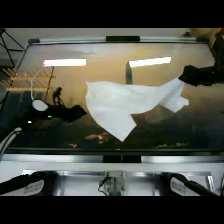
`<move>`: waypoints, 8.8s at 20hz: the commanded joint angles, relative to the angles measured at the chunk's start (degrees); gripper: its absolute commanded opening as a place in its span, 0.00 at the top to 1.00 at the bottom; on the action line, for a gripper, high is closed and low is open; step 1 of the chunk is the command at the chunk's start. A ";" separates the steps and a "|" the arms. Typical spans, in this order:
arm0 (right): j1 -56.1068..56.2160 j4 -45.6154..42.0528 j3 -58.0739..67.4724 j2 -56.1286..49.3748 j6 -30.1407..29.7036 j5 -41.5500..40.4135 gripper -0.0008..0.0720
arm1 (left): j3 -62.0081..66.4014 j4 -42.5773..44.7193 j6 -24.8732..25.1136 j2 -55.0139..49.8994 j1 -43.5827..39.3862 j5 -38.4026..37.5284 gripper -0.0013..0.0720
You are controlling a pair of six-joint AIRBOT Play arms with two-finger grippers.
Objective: Fold the shirts.
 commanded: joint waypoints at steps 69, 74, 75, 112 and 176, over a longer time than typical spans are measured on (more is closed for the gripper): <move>1.64 -11.85 2.93 -28.33 4.44 -7.89 0.91 | 29.33 15.80 5.62 -16.68 17.00 -20.65 0.94; 2.45 -12.52 2.93 -30.77 6.23 -8.35 0.91 | 25.77 15.74 4.33 -17.29 17.00 -18.95 0.94; 2.45 -12.50 2.93 -30.77 6.27 -9.18 0.91 | 25.77 15.72 3.63 -17.55 17.00 -18.97 0.94; -6.75 -17.55 -15.76 -10.75 0.17 13.38 0.22 | -27.78 -5.03 3.80 15.26 4.42 -4.59 0.94; 3.21 2.45 1.90 -36.28 -1.75 -17.09 0.23 | 44.11 -1.18 6.19 -19.19 18.60 -26.25 0.27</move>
